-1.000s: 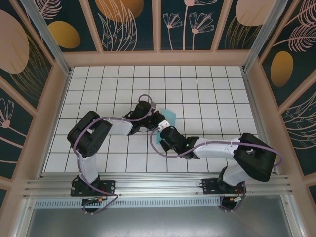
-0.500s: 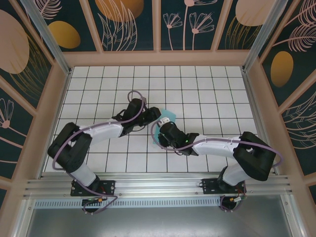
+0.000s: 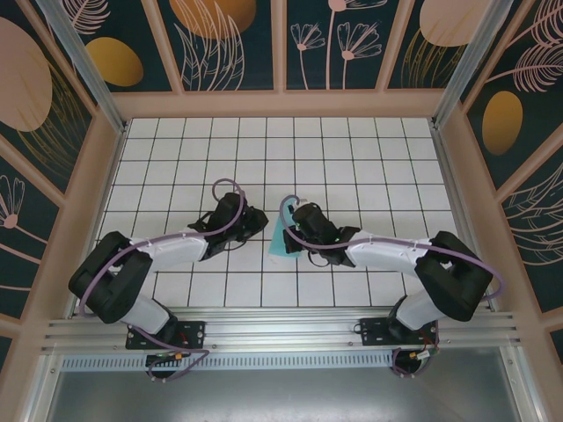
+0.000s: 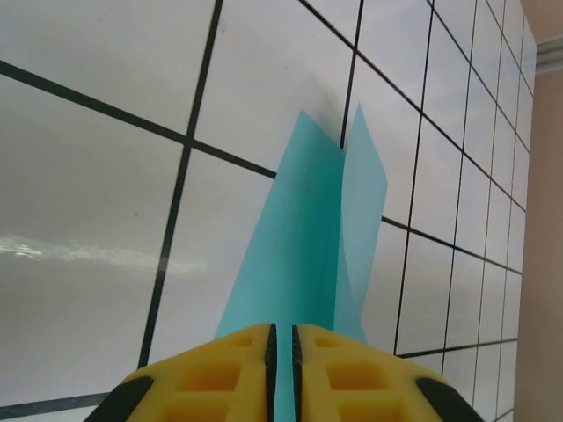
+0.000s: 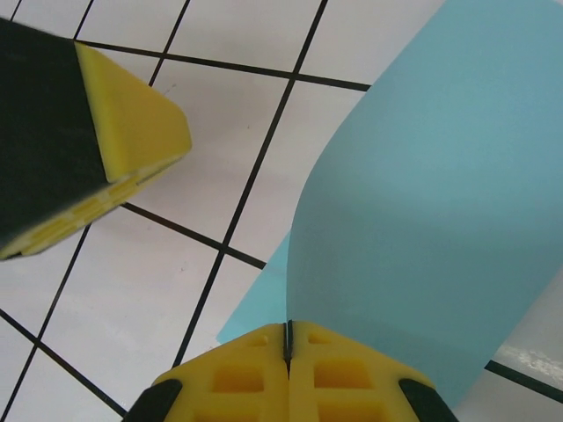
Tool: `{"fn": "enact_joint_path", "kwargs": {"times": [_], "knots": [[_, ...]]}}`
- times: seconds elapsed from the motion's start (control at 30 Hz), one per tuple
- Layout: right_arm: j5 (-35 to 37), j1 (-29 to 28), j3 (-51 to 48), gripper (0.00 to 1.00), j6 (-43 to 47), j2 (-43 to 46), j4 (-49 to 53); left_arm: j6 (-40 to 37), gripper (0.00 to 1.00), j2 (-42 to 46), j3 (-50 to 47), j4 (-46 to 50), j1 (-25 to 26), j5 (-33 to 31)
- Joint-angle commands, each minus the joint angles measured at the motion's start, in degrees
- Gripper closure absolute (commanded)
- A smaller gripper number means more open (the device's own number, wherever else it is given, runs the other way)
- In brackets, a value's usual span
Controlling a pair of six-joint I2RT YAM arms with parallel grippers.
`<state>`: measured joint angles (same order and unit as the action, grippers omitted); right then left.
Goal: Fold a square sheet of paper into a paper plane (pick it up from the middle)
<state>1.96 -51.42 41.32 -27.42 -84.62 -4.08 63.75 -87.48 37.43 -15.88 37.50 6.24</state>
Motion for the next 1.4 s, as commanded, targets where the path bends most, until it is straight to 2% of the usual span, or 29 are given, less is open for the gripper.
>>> {"fn": "enact_joint_path", "kwargs": {"times": [0.0, 0.17, 0.37, 0.73, 1.1, 1.37], "knots": [[-4.3, 0.79, -0.24, 1.0, -0.98, -0.71, -0.64, 0.16, 0.87, -4.03, 1.26, -3.82, 0.51, 5.26], [-4.68, 0.88, -0.22, 1.0, -1.05, -1.61, -0.06, 0.32, 0.93, -9.73, 4.39, -5.14, 2.02, 9.11], [-4.51, 0.88, -0.73, 1.0, -1.67, -2.03, -0.65, 1.3, 0.94, -10.36, 4.6, -3.26, 2.42, 7.5], [-6.58, 2.21, -1.2, 1.0, -1.06, -2.02, -0.07, 0.97, 0.95, -14.99, 4.45, -3.7, 3.54, 8.17], [-15.06, 8.0, -1.66, 1.0, 2.28, -3.51, 1.37, -0.33, 0.96, -16.31, 3.44, -2.56, 3.5, 6.72], [-16.44, 12.04, 1.32, 1.0, 8.52, -6.6, 4.47, -1.34, 0.96, -16.49, 3.96, -0.96, 3.52, 5.8]]}}
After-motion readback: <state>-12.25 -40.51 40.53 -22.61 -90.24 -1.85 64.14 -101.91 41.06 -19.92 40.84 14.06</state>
